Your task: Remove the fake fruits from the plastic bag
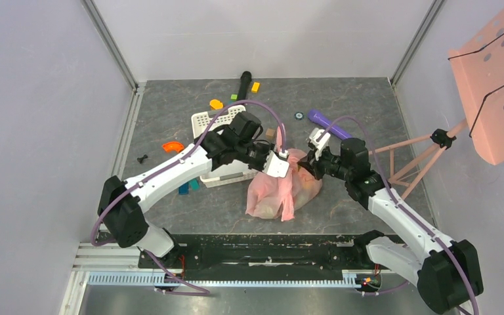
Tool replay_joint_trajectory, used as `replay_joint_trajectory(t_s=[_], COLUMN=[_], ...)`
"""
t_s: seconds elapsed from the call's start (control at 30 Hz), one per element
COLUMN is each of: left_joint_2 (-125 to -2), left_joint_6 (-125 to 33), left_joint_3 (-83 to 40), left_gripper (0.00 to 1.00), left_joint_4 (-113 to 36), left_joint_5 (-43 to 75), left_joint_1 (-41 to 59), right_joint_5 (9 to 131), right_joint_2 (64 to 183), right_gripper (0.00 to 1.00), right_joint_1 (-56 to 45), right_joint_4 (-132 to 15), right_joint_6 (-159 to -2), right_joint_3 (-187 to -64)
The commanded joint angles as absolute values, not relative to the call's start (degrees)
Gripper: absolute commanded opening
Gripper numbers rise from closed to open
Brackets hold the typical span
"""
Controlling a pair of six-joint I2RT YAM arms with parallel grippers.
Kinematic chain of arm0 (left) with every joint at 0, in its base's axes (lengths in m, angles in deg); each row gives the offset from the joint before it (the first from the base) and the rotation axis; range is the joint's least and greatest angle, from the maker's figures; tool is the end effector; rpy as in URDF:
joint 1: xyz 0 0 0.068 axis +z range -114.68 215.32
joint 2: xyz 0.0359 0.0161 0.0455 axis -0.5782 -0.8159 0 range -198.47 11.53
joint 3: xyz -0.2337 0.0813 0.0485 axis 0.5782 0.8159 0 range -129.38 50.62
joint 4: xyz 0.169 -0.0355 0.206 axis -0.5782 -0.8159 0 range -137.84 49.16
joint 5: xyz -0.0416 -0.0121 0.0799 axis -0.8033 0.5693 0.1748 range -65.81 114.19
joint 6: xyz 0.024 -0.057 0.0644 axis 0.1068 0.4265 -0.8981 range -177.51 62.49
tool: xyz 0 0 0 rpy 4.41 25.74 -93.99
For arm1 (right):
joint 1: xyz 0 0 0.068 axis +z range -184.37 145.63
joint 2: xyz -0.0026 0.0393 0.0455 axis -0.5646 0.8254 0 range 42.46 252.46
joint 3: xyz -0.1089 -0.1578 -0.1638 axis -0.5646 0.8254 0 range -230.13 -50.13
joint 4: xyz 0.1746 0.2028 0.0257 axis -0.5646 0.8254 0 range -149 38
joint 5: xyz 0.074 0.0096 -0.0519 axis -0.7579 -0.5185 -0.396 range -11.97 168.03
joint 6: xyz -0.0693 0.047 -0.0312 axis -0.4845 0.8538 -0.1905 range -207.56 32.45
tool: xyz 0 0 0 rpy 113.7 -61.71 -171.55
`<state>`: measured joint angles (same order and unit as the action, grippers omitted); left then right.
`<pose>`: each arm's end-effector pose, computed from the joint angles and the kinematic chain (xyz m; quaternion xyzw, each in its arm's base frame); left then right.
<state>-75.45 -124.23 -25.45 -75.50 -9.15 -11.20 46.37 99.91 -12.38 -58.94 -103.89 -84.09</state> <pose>0.2195 -0.2952 0.2665 0.8003 0.3974 -0.1979 0.4031 0.2395 0.1420 0.2156 -0.4054 0.7112 0.2538 0.5153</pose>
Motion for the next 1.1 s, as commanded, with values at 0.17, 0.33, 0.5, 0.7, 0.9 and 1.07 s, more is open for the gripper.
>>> replay_joint_trajectory(t_s=[0.17, 0.33, 0.5, 0.7, 0.9, 1.07], left_joint_2=[-65.7, -62.4, -60.3, -58.5, -54.6, -53.1], left_joint_6=[-90.0, -75.2, -62.3, -48.6, -44.0, -41.5], left_joint_3=[-8.9, -1.9, 1.8, 3.5, 8.9, 11.9], left_gripper=[0.02, 0.02, 0.02, 0.02, 0.02, 0.02], left_joint_4=[-40.5, -30.0, -26.7, -28.9, -25.8, -25.5], left_joint_5=[-4.4, 1.1, 16.5, 31.4, 36.1, 37.4], left_joint_1=[-11.4, -11.4, -12.5, -12.5, -12.5, -12.5], right_joint_5=[72.5, 81.4, 89.2, 94.7, 102.9, 107.9], right_joint_2=[91.2, 86.5, 83.9, 79.6, 74.7, 71.3], right_gripper=[0.00, 0.00, 0.00, 0.00, 0.00, 0.00], right_joint_1=[-12.5, -12.5, -12.4, -12.5, -12.5, -12.5], right_joint_4=[-62.9, -62.2, -59.1, -56.1, -50.2, -44.3], right_joint_6=[-85.5, -77.2, -69.3, -60.0, -52.2, -44.7], right_joint_3=[-82.5, -80.9, -80.3, -78.0, -76.6, -74.5])
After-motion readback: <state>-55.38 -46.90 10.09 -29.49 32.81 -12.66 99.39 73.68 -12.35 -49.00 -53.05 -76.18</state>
